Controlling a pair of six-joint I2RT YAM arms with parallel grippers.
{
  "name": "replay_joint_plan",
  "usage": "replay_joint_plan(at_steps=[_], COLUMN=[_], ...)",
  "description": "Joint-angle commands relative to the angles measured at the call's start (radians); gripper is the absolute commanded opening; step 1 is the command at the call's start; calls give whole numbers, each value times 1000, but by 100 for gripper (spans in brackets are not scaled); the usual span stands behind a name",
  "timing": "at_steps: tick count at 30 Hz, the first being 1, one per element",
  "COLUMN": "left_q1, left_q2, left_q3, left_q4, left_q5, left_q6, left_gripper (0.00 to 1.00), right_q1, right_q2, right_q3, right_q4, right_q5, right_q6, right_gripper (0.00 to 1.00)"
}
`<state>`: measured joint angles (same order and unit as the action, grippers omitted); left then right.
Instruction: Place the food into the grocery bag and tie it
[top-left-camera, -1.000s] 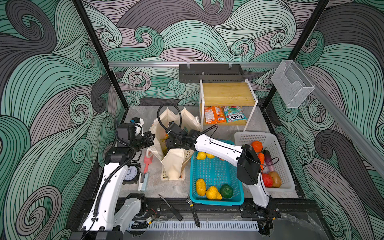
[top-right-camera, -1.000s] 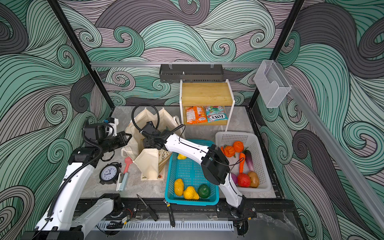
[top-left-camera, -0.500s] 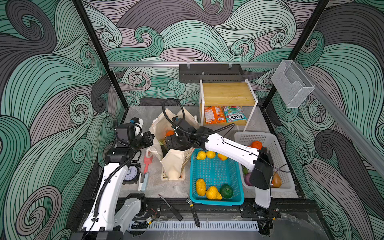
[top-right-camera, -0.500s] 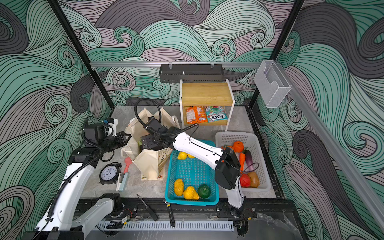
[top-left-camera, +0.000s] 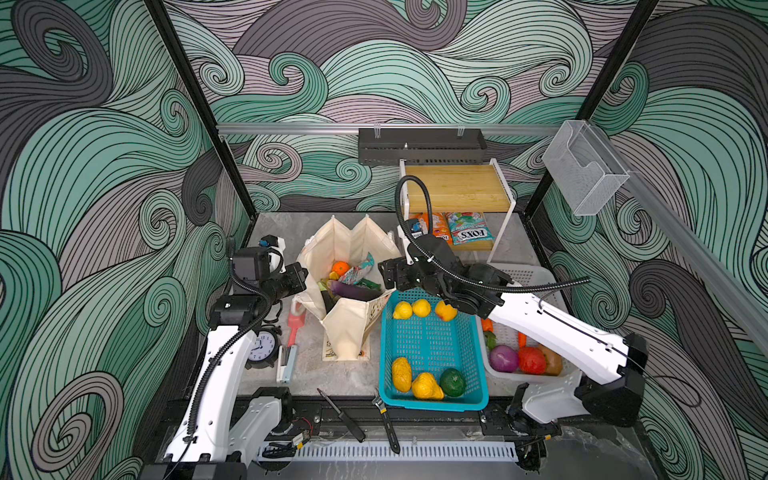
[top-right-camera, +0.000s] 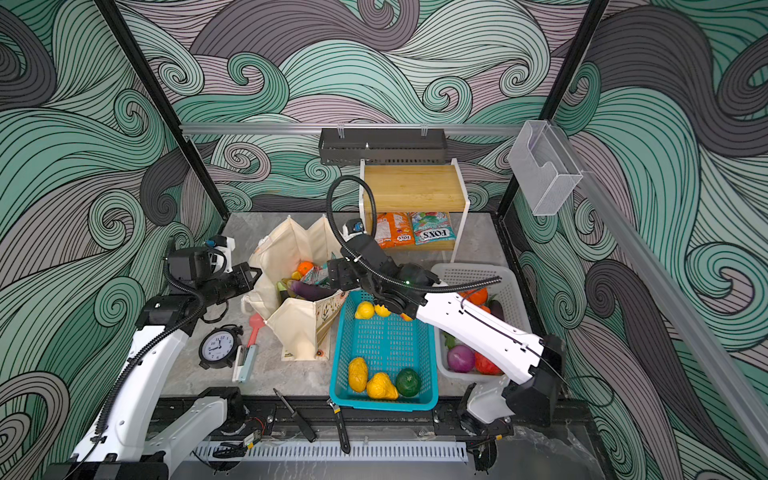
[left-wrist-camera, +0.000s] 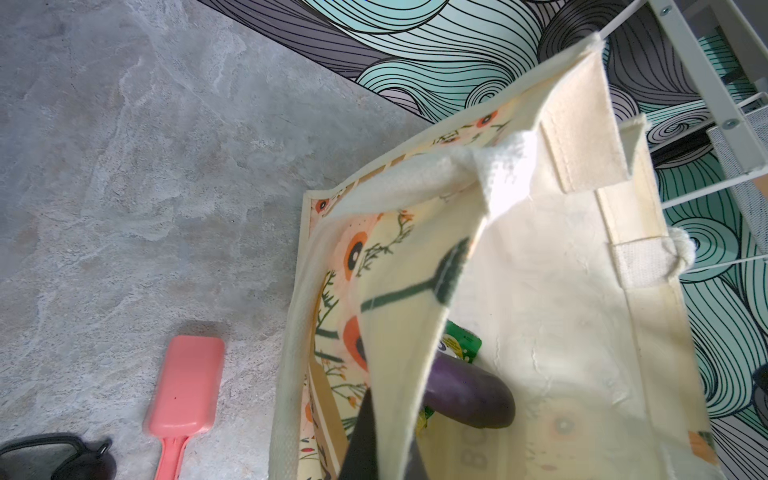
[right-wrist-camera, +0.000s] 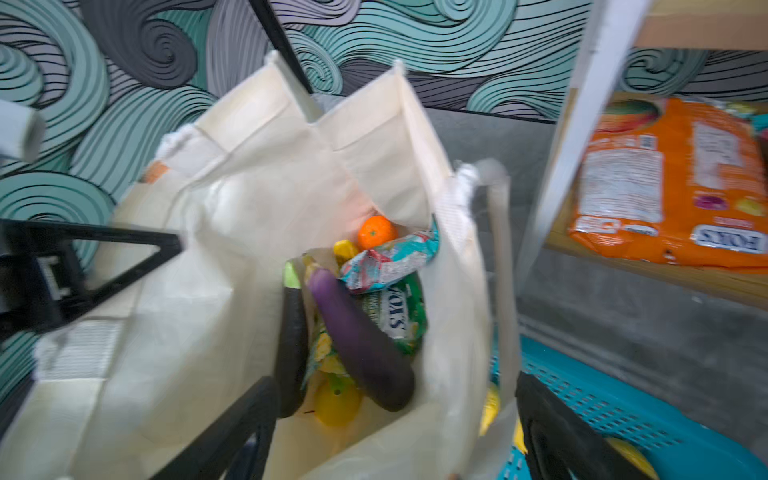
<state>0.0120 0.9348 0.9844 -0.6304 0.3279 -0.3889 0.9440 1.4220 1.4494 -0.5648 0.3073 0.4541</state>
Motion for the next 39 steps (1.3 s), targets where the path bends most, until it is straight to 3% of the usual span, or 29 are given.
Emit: replay_joint_plan(at_steps=[1, 5, 8, 11, 15, 19, 23, 30, 35, 39], left_q1=[5, 4, 5, 5, 8, 15, 33, 46, 39, -2], left_q2=[17, 44, 56, 72, 98, 125, 110, 123, 141, 152], left_q3=[5, 59, 99, 173, 300, 388, 358, 333, 322, 303], left_q4=[-14, -50, -63, -94, -188, -253, -251, -225, -176, -141], left_q5=[6, 40, 54, -16, -258, -327, -426, -377, -175, -84], left_q6=[-32, -67, -85, -98, -122, -108, -98, -84, -102, -117], left_gripper=[0, 0, 0, 0, 0, 0, 0, 0, 0, 0], right_q1=[-40, -40, -39, -37, -46, -76, -116, -165, -121, -40], right_q2=[4, 38, 67, 81, 68, 37, -12, -44, 31, 147], right_q3=[-51, -92, -69, 5, 43, 26, -22, -80, -31, 119], right_q4=[6, 113, 129, 90, 49, 0, -29, -45, 70, 25], right_q5=[31, -87, -102, -83, -5, 19, 32, 42, -126, -81], right_q6=[32, 23, 21, -19, -62, -67, -68, -91, -60, -89], right_gripper=[80, 57, 2, 0, 0, 0, 0, 0, 0, 0])
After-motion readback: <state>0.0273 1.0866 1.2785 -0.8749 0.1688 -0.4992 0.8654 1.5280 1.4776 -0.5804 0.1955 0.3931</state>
